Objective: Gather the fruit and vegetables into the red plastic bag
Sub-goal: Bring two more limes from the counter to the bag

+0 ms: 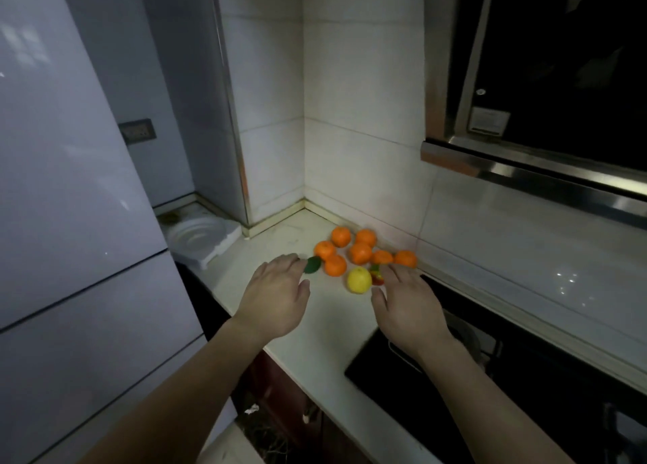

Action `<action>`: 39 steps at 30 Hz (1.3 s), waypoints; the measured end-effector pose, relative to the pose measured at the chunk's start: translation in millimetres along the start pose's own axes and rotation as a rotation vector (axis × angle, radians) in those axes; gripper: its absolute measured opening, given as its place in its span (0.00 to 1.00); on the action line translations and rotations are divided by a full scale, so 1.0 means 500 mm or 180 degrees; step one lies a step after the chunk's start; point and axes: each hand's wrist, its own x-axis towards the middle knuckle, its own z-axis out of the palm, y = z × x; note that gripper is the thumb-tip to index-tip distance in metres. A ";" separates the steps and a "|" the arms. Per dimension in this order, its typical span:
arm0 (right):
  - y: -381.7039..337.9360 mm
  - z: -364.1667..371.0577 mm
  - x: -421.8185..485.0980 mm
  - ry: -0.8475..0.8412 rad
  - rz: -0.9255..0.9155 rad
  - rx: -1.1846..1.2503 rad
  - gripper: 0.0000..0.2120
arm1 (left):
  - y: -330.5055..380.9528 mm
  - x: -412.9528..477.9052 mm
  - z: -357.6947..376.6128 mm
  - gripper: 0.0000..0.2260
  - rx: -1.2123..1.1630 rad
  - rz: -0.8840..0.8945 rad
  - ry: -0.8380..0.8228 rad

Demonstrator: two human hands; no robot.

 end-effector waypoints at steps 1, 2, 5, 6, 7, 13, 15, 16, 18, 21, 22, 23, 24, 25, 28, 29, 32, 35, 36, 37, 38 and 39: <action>-0.010 0.013 0.017 -0.0035 0.0012 0.0016 0.22 | -0.020 0.011 0.001 0.25 -0.0003 0.0000 0.0012; -0.021 0.028 0.034 -0.0063 0.0018 0.0032 0.22 | -0.041 0.022 0.004 0.25 -0.0015 0.0006 0.0023; -0.055 0.070 0.083 -0.0110 0.0084 0.0004 0.21 | -0.106 0.061 0.013 0.22 -0.0051 0.0083 0.0060; -0.067 0.084 0.097 -0.0106 0.0122 -0.0003 0.21 | -0.127 0.075 0.017 0.20 -0.0069 0.0114 0.0046; -0.079 0.098 0.111 -0.0111 0.0167 -0.0004 0.20 | -0.149 0.089 0.022 0.19 -0.0097 0.0148 0.0027; -0.136 0.182 0.196 -0.0308 0.0491 -0.0079 0.21 | -0.280 0.179 0.055 0.18 -0.0301 0.0211 -0.0178; -0.145 0.210 0.219 -0.0413 0.0632 -0.0120 0.23 | -0.314 0.203 0.069 0.18 -0.0333 0.0234 -0.0276; -0.148 0.223 0.228 -0.0466 0.0678 -0.0124 0.25 | -0.327 0.214 0.074 0.18 -0.0370 0.0256 -0.0322; -0.150 0.250 0.246 -0.0534 0.0736 -0.0124 0.25 | -0.347 0.235 0.090 0.19 -0.0446 0.0281 -0.0439; -0.143 0.294 0.279 -0.0662 0.0771 -0.0067 0.25 | -0.366 0.274 0.121 0.21 -0.0504 0.0260 -0.0590; -0.137 0.310 0.292 -0.0713 0.0796 -0.0054 0.25 | -0.371 0.289 0.135 0.22 -0.0517 0.0257 -0.0628; -0.130 0.326 0.306 -0.0757 0.0808 -0.0040 0.25 | -0.375 0.303 0.150 0.21 -0.0523 0.0256 -0.0664; -0.121 0.343 0.321 -0.0790 0.0799 -0.0025 0.24 | -0.378 0.318 0.165 0.22 -0.0525 0.0244 -0.0698; -0.113 0.360 0.336 -0.0820 0.0787 -0.0007 0.24 | -0.381 0.333 0.181 0.22 -0.0527 0.0225 -0.0729; -0.082 0.414 0.384 -0.0979 0.0799 0.0127 0.25 | -0.391 0.375 0.234 0.23 -0.0575 0.0103 -0.0850; -0.070 0.436 0.399 -0.1043 0.0801 0.0184 0.26 | -0.395 0.388 0.252 0.24 -0.0590 0.0034 -0.0897; -0.031 0.504 0.443 -0.1248 0.0774 0.0287 0.27 | -0.406 0.430 0.312 0.25 -0.0597 -0.0144 -0.1024; 0.006 0.562 0.483 -0.1438 0.0716 0.0297 0.27 | -0.409 0.469 0.370 0.26 -0.0568 -0.0243 -0.1107; 0.016 0.578 0.495 -0.1481 0.0704 0.0329 0.28 | -0.409 0.481 0.389 0.26 -0.0562 -0.0265 -0.1126; 0.024 0.593 0.506 -0.1514 0.0690 0.0357 0.28 | -0.408 0.492 0.406 0.26 -0.0563 -0.0286 -0.1122; 0.029 0.607 0.517 -0.1556 0.0673 0.0370 0.28 | -0.409 0.501 0.423 0.26 -0.0570 -0.0308 -0.1119; 0.034 0.620 0.525 -0.1592 0.0636 0.0376 0.28 | -0.410 0.508 0.439 0.26 -0.0585 -0.0320 -0.1129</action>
